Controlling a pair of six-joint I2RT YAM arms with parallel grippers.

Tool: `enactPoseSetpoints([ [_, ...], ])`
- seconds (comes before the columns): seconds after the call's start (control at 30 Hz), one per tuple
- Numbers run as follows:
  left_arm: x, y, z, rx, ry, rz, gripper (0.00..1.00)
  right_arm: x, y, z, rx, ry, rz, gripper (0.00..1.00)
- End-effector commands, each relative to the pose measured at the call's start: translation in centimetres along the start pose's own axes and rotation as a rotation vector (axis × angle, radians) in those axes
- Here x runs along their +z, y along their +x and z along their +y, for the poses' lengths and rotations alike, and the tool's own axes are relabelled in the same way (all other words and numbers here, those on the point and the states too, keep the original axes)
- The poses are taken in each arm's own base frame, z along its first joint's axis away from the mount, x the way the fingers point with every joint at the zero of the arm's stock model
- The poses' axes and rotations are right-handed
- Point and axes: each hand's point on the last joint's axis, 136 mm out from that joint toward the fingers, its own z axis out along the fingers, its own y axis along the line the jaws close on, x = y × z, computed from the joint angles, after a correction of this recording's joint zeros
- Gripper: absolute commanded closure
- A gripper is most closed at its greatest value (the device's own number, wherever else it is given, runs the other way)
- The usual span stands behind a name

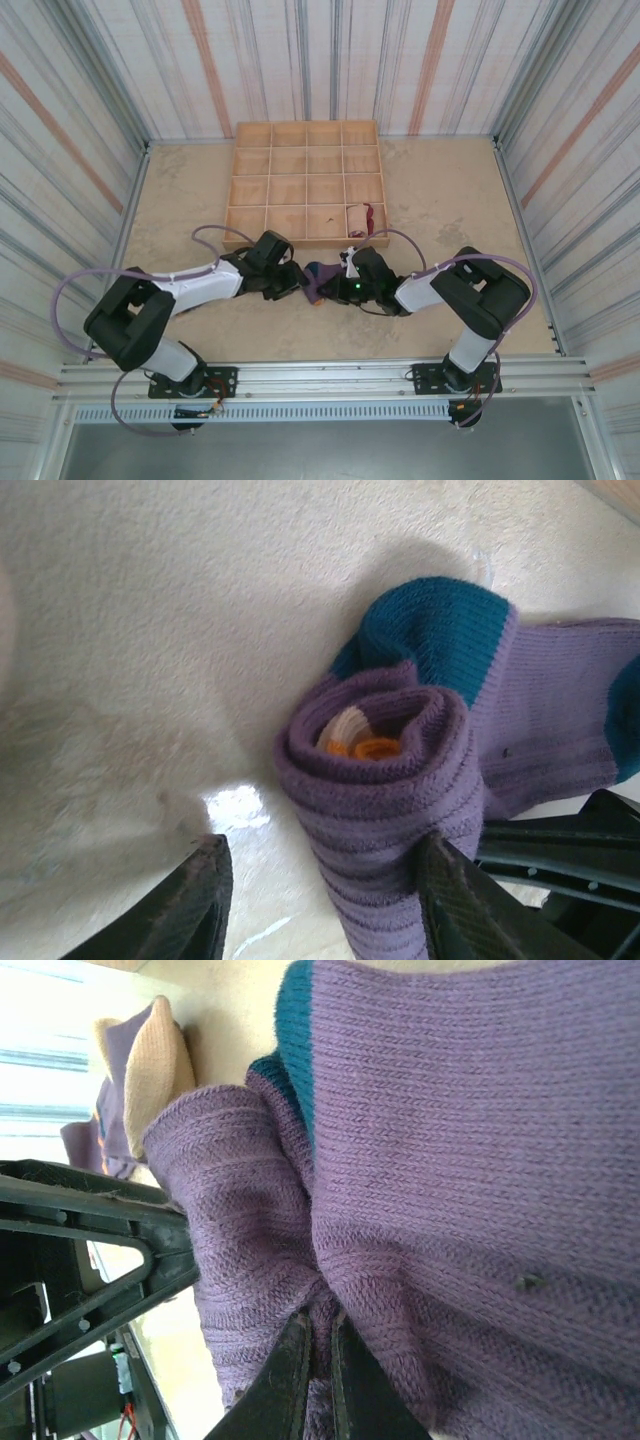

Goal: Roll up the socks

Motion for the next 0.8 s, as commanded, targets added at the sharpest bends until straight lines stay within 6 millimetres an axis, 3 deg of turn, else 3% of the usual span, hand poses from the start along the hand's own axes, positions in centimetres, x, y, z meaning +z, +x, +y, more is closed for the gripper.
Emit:
enactPoseSetpoints([
  [0.0, 0.6, -0.7, -0.2, 0.026, -0.015, -0.027, 0.51, -0.3, 1.5, -3.5, 0.089, 0.134, 0.057, 1.00],
  [0.3, 1.7, -1.6, -0.8, 0.016, -0.017, -0.049, 0.61, -0.2, 1.1, -3.5, 0.096, 0.129, 0.062, 1.00],
  [0.5, 2.1, -1.4, -0.5, -0.021, -0.042, -0.046, 0.83, -0.4, 0.6, -3.1, 0.075, 0.134, 0.056, 1.00],
  [0.63, 1.2, -0.9, 0.5, -0.044, -0.116, -0.019, 1.00, -2.0, -0.1, -2.3, -0.021, 0.192, 0.027, 0.82],
  [0.77, -0.1, -0.5, 0.9, -0.052, -0.161, -0.006, 1.00, -4.0, -0.4, -0.8, -0.179, 0.264, 0.008, 0.61],
])
